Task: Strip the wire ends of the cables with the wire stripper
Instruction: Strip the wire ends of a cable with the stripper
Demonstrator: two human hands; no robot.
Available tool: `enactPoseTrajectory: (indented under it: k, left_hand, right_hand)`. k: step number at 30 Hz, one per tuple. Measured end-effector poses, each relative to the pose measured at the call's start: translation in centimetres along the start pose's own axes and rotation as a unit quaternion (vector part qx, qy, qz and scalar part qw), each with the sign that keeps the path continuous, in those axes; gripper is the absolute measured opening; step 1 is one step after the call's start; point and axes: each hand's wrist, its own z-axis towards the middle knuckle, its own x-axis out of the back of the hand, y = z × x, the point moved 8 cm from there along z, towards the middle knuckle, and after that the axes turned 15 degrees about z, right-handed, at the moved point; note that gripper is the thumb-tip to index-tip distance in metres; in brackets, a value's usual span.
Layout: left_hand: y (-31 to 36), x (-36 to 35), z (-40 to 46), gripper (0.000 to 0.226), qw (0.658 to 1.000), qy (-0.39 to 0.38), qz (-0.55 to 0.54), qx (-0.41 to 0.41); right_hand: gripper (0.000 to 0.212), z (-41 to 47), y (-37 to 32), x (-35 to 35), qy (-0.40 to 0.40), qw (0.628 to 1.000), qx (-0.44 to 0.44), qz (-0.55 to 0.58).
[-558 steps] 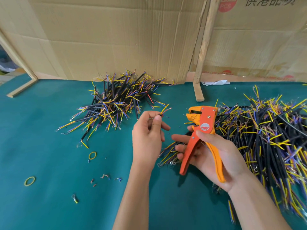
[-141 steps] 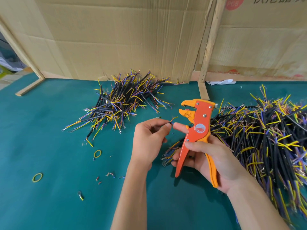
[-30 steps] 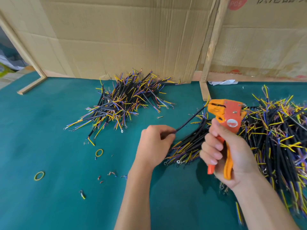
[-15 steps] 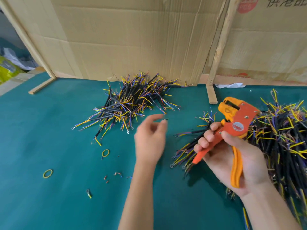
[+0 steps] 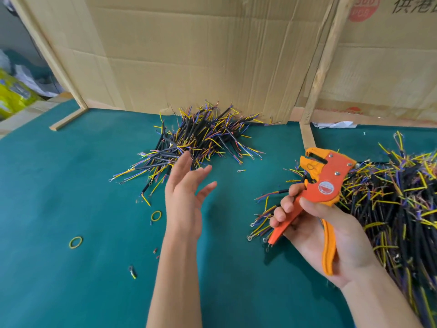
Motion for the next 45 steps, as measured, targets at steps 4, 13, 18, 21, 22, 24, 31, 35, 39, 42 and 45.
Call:
enactPoseTrajectory:
  k: [4, 13, 18, 21, 22, 24, 31, 35, 39, 42, 45]
  left_hand:
    - [-0.3, 0.3, 0.1, 0.042, 1.0, 0.019, -0.016, 0.016]
    - [-0.2, -0.8, -0.2, 0.029, 0.995, -0.008, 0.098, -0.017]
    - [-0.1, -0.7, -0.2, 0.025, 0.991, -0.005, 0.134, -0.026]
    - [-0.3, -0.3, -0.2, 0.023, 0.984, 0.032, 0.171, -0.025]
    - [-0.3, 0.5, -0.1, 0.022, 0.979, 0.073, 0.189, -0.024]
    - [-0.5, 1.7, -0.1, 0.014, 0.971, 0.126, 0.204, -0.019]
    - [0.2, -0.1, -0.4, 0.035, 0.99, 0.046, 0.13, -0.036]
    - [0.1, 0.6, -0.3, 0.037, 0.993, 0.063, 0.098, -0.02]
    - [0.6, -0.2, -0.5, 0.035, 0.995, 0.03, 0.089, -0.038]
    - [0.9, -2.0, -0.9, 0.032, 0.991, -0.053, 0.108, -0.059]
    - [0.6, -4.4, -1.8, 0.029, 0.977, -0.161, 0.121, -0.064]
  right_hand:
    - [0.044, -0.2, 0.0, -0.2, 0.002, 1.0, -0.005, -0.001]
    - [0.037, -0.4, -0.1, -0.3, 0.035, 0.999, -0.004, -0.005]
    - [0.027, -0.4, -0.1, -0.3, 0.036, 0.999, -0.003, -0.007]
    - [0.036, -0.3, -0.1, -0.3, 0.035, 0.999, -0.005, -0.004]
    - [0.036, -0.3, -0.1, -0.3, 0.038, 0.999, -0.003, -0.004]
    - [0.028, -0.3, -0.2, -0.2, 0.043, 0.999, 0.001, -0.005]
    - [0.043, -0.4, 0.0, -0.3, 0.042, 0.999, -0.008, -0.006]
    - [0.034, -0.4, -0.1, -0.2, 0.046, 0.999, -0.005, -0.007]
    - [0.029, -0.3, -0.1, -0.1, 0.05, 0.999, -0.008, -0.001]
    - [0.037, -0.3, 0.0, 0.1, 0.049, 0.999, -0.01, -0.009]
    - [0.052, -0.4, 0.0, 0.1, 0.051, 0.998, -0.008, -0.019]
